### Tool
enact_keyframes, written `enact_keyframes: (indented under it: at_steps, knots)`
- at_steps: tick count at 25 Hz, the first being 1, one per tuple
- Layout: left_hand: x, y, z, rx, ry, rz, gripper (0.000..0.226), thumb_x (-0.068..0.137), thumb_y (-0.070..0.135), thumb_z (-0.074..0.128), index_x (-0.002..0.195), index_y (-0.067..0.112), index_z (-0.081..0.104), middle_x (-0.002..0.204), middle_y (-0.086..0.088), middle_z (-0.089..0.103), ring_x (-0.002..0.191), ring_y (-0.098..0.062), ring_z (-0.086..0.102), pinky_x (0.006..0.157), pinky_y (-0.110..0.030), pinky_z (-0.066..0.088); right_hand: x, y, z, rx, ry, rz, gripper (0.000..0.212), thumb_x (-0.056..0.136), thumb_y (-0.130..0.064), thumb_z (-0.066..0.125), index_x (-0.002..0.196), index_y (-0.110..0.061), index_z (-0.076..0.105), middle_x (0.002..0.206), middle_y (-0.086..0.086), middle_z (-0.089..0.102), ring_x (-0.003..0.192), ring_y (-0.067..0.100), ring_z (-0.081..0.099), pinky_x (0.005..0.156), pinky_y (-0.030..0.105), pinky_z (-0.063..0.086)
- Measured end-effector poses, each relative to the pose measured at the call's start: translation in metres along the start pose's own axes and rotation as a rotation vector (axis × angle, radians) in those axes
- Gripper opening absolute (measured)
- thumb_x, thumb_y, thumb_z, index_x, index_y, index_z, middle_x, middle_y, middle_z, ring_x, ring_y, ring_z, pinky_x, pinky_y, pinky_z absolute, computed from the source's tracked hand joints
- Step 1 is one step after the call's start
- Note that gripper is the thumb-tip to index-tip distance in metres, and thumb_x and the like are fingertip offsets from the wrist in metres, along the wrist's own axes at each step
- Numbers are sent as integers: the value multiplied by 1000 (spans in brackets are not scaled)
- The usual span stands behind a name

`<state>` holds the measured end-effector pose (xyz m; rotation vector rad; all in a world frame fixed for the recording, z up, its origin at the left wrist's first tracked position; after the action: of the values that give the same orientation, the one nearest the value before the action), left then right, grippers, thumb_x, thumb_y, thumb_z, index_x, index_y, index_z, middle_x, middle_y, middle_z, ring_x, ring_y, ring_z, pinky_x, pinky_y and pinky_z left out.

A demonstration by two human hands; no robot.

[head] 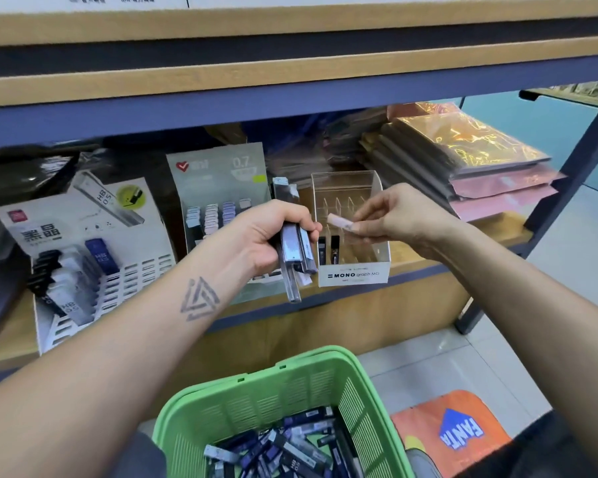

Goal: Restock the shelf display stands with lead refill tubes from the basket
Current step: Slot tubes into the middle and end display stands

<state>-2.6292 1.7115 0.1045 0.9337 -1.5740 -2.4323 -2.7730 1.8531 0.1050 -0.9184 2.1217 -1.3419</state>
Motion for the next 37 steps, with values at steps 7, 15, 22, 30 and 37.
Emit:
enact_keyframes:
  at_steps: [7,15,22,30,37]
  knots:
    - [9,-8,4,5,-18,-30,14,83,-12,51,86,1,54,72,-14,64,60,-17,60,64,-31,53,6,7,-6,-158,59,-81,23,77,6,82,93,-11,78,83,8,74,74,14,67,73,27,58]
    - [10,-11,1,4,-17,-31,13,82,-12,53,85,0,56,79,-16,63,61,-17,60,63,-31,53,8,12,-7,-91,123,-79,24,84,5,76,106,-4,76,86,14,72,73,16,73,69,24,61]
    - [9,-11,-2,2,-9,-39,12,82,-12,54,87,-2,56,78,-16,64,60,-18,61,59,-31,55,11,5,-1,-585,190,-192,12,81,-16,82,86,-22,73,78,-6,68,77,10,66,60,14,42]
    - [7,-12,0,33,-26,-47,13,83,-12,53,85,0,56,74,-14,65,60,-17,61,60,-31,54,14,16,14,-714,231,-267,21,94,-5,67,113,-10,75,93,9,74,84,23,70,87,39,58]
    - [6,-14,-2,25,-19,-59,13,84,-12,52,88,0,56,71,-14,66,58,-17,61,58,-30,55,13,29,27,-678,237,-213,9,90,-10,74,98,-11,76,91,9,73,87,24,69,82,36,58]
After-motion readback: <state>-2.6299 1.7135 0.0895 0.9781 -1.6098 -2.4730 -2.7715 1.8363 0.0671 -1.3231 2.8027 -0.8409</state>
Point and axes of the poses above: each hand's wrist, its own x-axis towards the middle knuckle, its own z-axis out of the palm, y = z × x, the point moved 4 cm from there along x, towards the middle knuckle
